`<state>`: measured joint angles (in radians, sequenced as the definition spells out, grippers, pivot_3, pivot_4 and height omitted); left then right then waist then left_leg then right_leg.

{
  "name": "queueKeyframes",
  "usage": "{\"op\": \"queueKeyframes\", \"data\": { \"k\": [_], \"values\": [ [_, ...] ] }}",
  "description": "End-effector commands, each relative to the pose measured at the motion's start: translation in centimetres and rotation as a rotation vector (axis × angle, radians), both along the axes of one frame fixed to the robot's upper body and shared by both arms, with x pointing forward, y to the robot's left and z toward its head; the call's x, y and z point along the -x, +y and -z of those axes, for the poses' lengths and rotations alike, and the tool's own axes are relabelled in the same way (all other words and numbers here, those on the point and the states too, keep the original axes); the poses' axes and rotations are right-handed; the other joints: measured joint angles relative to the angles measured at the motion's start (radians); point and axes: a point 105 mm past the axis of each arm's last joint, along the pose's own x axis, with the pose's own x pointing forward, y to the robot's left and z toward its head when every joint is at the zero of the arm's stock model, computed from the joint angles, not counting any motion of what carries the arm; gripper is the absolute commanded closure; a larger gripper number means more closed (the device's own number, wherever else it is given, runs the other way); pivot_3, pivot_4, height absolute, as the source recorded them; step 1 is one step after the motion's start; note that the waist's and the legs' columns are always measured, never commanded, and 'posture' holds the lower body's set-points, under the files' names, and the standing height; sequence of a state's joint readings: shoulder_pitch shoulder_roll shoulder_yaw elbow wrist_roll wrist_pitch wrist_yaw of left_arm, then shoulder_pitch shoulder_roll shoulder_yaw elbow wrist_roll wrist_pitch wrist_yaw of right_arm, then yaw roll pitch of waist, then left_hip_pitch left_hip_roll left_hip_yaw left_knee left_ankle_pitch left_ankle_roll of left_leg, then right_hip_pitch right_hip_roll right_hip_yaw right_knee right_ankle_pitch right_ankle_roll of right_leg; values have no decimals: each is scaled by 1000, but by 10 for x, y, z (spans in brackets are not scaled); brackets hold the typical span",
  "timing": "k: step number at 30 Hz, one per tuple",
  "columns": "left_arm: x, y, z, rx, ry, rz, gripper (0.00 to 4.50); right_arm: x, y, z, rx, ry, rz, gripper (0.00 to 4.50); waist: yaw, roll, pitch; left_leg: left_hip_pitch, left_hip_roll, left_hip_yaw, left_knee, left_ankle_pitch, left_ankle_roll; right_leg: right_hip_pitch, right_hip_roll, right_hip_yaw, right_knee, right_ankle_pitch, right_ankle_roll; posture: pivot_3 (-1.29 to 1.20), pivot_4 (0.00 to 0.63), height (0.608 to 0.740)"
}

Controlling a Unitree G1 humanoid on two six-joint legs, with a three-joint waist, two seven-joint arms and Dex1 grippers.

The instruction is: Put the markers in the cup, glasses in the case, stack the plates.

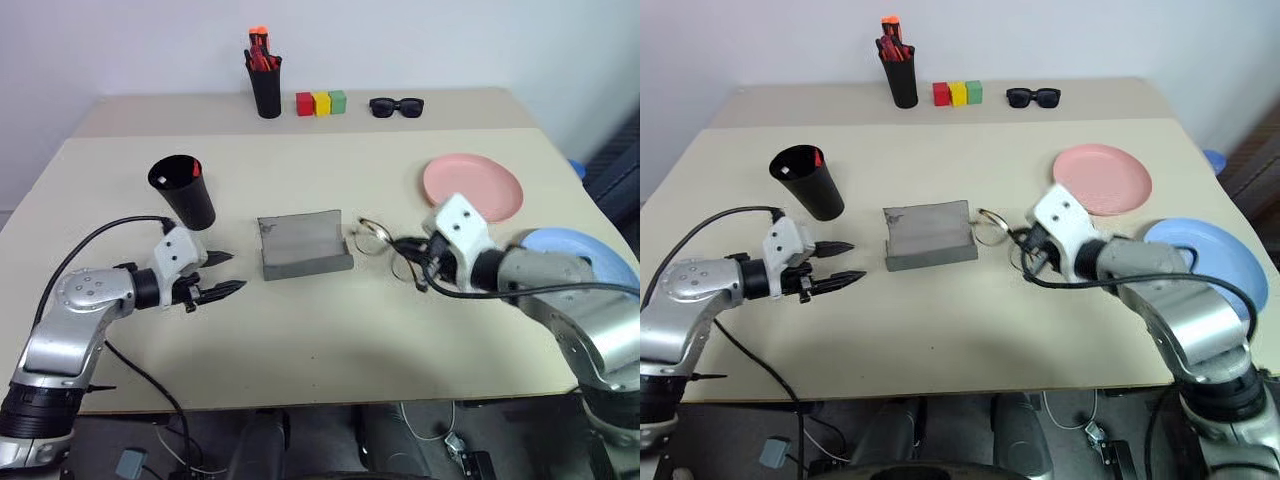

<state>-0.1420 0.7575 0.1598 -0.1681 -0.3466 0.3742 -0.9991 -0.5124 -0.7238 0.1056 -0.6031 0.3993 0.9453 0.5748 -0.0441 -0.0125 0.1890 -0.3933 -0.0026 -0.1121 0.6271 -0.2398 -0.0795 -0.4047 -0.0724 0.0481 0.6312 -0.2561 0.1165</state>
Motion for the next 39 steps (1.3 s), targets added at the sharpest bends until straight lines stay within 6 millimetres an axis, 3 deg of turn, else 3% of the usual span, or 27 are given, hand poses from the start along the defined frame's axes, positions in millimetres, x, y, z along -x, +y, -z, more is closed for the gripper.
{"op": "queueKeyframes", "data": {
  "k": [1,6,9,14,17,23,26,29,32,36,39],
  "values": [
    [7,5,-7,111,2,-28,1679,-18,39,-10,-20,-62,-96,4451,-3,-1,0,0,1,0,0,0,0,0,0,0,0,0,0,0,150,740],
    [17,14,8,75,39,-50,1679,-43,83,-7,-12,-96,-205,4451,2,0,0,0,0,0,-1,0,0,-1,1,0,0,1,-1,0,150,740],
    [20,19,7,82,42,-67,1679,-49,96,7,24,-82,-267,4451,5,0,0,-1,0,0,-2,0,0,-1,0,0,0,1,0,0,150,740],
    [21,21,6,67,31,-83,1679,-50,95,28,107,-62,-330,4451,0,0,0,-1,0,0,-4,0,0,-2,0,0,0,3,3,0,150,740],
    [22,20,4,69,24,-86,1679,-49,77,40,157,-50,-320,4451,0,0,0,0,0,0,-5,0,0,-3,1,0,0,3,3,0,150,740],
    [18,16,3,74,20,-80,1679,-45,70,42,159,-42,-313,4451,-2,0,0,0,0,0,-5,0,0,-3,1,0,0,3,3,0,150,740],
    [7,14,-5,95,-11,-90,1679,-43,70,40,143,-42,-308,3514,0,0,0,1,0,0,-5,0,0,-3,1,0,1,3,3,0,150,740],
    [-9,11,-17,118,-51,-110,1679,-43,68,26,116,-95,-275,2095,4,0,0,1,0,0,-4,0,0,-2,1,0,1,3,3,0,150,740],
    [-24,-4,-32,157,-81,-86,2580,-38,62,15,99,-133,-260,2031,4,0,0,0,0,0,-3,0,0,-1,1,0,1,3,3,0,150,740],
    [-51,-39,-43,176,-70,-56,4448,-30,43,5,71,-164,-202,2031,8,0,0,0,0,-1,-3,0,0,-1,1,0,1,3,4,0,150,740],
    [-74,-68,-50,184,-65,-43,4448,-13,32,7,67,-165,-194,2031,14,0,0,0,0,-1,-3,0,0,0,1,0,0,3,4,0,150,740]
  ]
}}
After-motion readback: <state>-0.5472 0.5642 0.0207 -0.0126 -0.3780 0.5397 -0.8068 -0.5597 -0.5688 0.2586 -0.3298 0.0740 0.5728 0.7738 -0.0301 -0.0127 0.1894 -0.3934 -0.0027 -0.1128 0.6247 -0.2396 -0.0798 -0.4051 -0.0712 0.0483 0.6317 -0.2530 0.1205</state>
